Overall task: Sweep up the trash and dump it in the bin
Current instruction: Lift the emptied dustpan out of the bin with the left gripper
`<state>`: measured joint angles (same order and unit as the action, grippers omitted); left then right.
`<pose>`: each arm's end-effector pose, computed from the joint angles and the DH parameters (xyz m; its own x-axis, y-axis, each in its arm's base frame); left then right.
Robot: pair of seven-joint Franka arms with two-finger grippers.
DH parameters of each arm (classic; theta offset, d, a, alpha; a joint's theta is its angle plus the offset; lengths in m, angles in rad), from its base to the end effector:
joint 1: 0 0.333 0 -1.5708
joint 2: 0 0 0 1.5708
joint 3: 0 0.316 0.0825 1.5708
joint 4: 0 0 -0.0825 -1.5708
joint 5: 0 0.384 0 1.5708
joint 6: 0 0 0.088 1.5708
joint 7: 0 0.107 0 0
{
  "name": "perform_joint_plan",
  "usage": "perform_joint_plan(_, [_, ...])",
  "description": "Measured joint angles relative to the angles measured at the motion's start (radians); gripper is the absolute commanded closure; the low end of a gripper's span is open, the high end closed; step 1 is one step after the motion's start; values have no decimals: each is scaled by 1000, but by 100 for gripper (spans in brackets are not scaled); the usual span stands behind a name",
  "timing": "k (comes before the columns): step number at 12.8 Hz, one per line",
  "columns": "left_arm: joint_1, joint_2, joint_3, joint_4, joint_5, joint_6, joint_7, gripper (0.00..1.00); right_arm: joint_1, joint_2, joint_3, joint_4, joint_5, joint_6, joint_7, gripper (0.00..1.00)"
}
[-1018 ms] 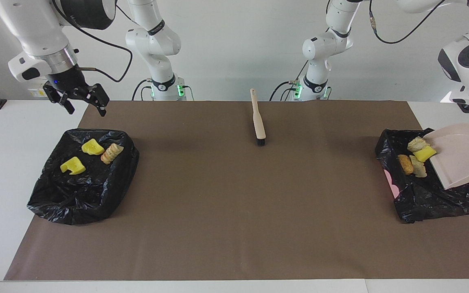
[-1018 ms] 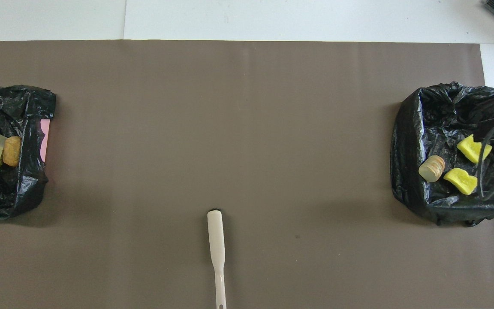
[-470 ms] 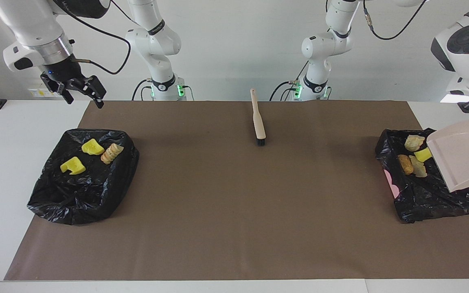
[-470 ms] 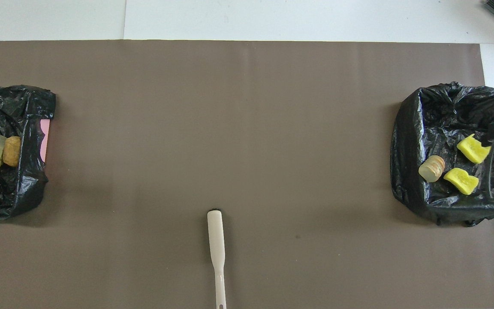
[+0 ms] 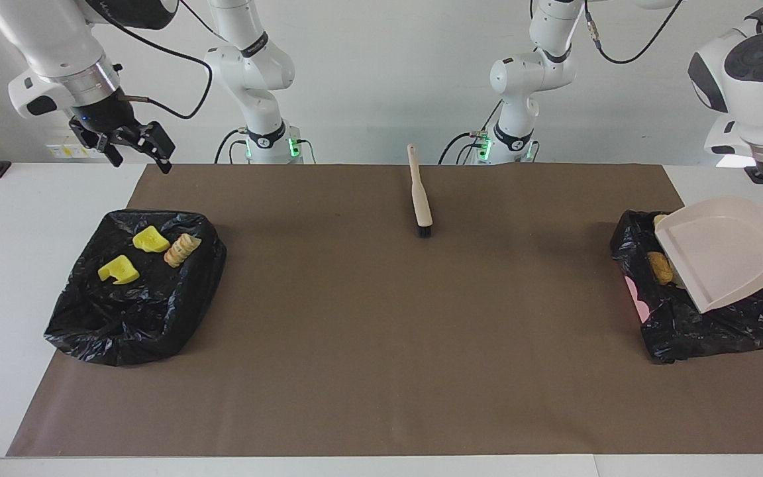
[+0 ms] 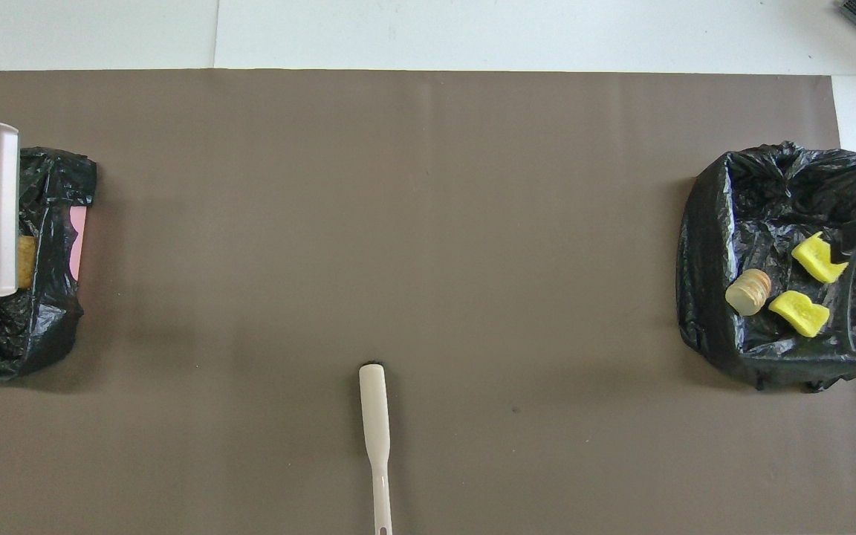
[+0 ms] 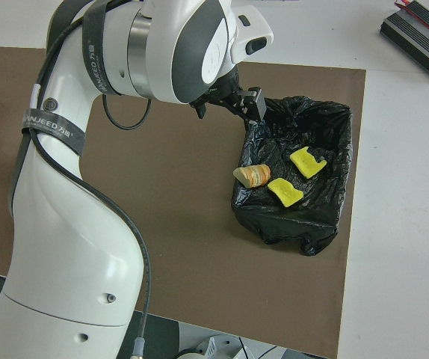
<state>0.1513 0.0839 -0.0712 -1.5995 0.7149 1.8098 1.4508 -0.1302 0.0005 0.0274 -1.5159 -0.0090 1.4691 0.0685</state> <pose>0.5961 0.1043 0.6048 0.1068 -0.7660 -0.6339 -0.9891 -0.0166 -0.1465 0.5415 -0.0569 0.6412 0.9841 -0.1712 -0.0466 -0.1709 -0.9852 0.0122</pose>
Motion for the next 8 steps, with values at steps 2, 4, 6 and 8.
perform_joint_plan(2, [-24, -14, -6, 5, -67, -105, -120, 100, 9, 0, 4, 0, 0, 0, 0, 0])
perform_joint_plan(4, [-39, -32, -27, 6, -146, -213, -281, 100, 9, 0, 3, 0, 0, 0, 0, 0])
perform_joint_plan(6, [-41, -43, -63, 6, -259, -306, -511, 100, 9, 0, 3, 0, 0, 0, 0, 0])
perform_joint_plan(8, [-43, -52, -85, 2, -422, -336, -748, 100, 9, 0, 3, 0, 0, 0, 0, 0])
